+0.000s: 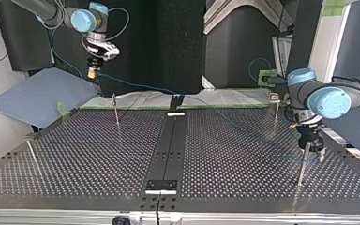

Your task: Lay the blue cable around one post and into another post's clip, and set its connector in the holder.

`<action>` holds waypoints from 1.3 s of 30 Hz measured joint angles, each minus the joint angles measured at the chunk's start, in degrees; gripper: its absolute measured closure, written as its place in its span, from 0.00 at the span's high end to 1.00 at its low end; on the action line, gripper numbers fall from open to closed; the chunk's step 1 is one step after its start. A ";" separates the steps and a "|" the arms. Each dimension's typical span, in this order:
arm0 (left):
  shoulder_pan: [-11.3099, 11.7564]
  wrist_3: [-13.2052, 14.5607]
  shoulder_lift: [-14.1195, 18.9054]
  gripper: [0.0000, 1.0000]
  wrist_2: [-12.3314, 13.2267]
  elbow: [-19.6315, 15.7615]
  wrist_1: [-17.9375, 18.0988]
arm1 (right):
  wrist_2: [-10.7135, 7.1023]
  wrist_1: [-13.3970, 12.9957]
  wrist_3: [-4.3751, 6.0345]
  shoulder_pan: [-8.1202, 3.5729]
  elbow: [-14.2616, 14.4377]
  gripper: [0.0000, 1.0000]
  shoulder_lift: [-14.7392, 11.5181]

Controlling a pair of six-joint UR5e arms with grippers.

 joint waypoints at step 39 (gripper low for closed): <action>-0.51 0.69 0.00 1.00 -0.02 0.01 0.06 | -5.88 -2.38 -1.29 -11.93 -5.62 0.00 13.78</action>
